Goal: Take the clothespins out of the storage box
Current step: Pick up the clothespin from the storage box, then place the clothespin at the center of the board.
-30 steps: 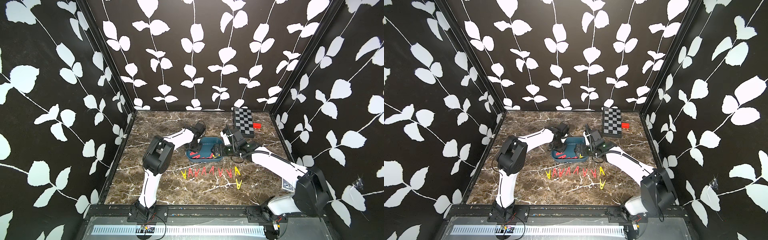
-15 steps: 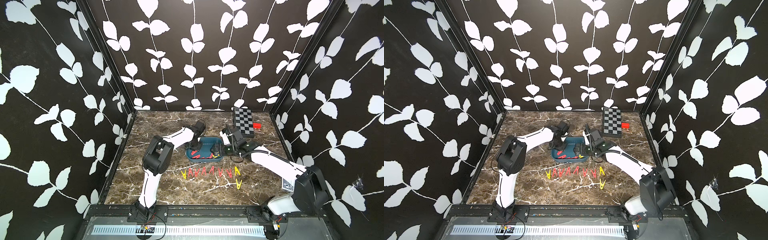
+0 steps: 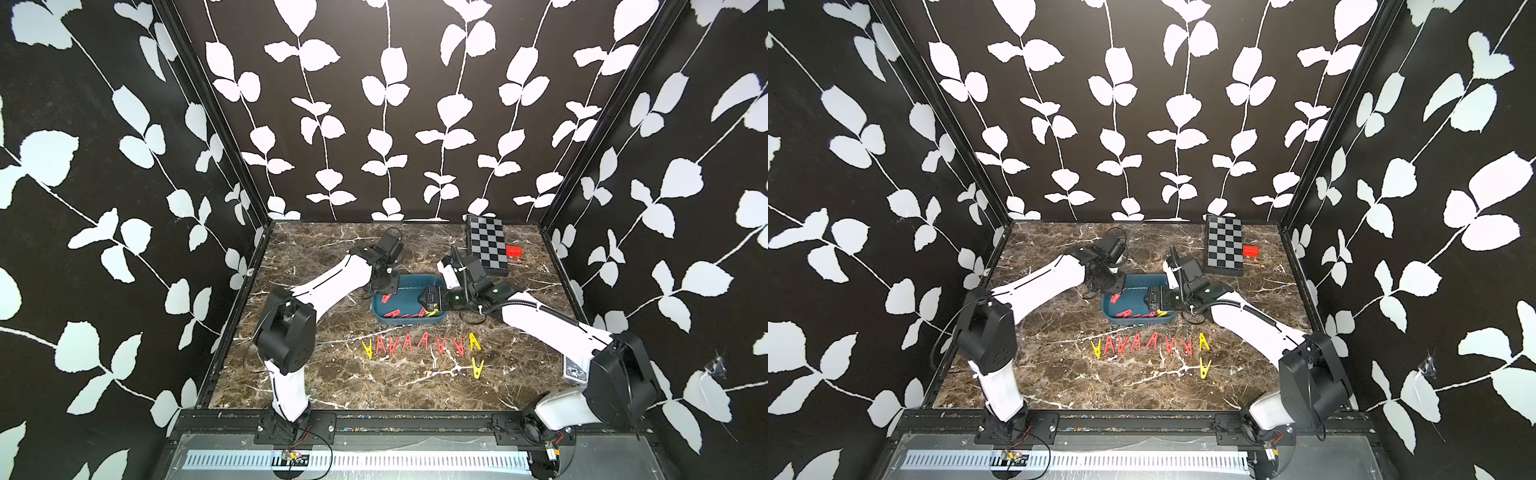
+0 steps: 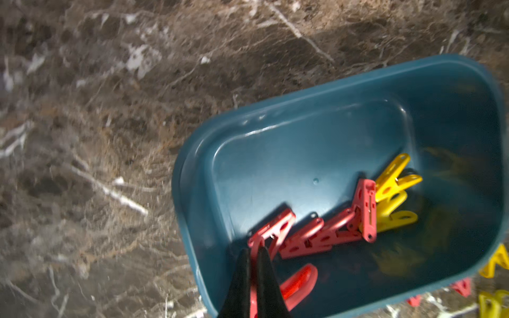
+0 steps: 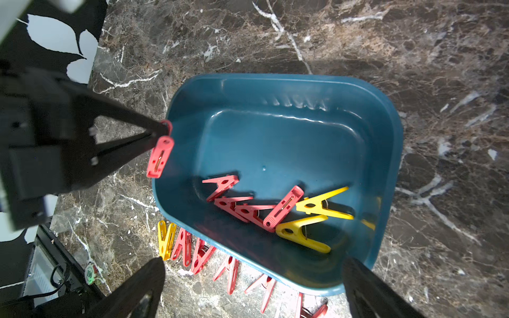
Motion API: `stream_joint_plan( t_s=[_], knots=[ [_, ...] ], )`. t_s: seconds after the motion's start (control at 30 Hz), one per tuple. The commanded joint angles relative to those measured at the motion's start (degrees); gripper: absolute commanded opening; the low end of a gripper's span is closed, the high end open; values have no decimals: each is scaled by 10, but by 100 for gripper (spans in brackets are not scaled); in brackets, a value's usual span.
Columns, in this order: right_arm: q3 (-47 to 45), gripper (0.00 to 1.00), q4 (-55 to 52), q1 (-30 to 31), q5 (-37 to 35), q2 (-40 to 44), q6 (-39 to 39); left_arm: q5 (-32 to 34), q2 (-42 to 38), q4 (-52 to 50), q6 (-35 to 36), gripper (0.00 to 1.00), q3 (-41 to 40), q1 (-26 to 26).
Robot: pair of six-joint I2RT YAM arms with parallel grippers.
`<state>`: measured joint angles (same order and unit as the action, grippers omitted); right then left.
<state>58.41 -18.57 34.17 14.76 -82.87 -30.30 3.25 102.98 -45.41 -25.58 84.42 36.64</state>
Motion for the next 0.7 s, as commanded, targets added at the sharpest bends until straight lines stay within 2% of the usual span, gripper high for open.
stream_joint_plan(
  t_s=[0.0, 0.23, 0.67],
  knots=[
    [7, 99, 17, -1, 16, 4, 9, -7, -50, 8, -81, 6, -53, 6],
    [2, 99, 29, 3, 32, 4, 16, 27, -153, 26, -190, 7, -171, 32],
    [2, 99, 41, 25, 52, -16, 27, 92, -253, 26, -340, 7, -339, 147]
  ],
)
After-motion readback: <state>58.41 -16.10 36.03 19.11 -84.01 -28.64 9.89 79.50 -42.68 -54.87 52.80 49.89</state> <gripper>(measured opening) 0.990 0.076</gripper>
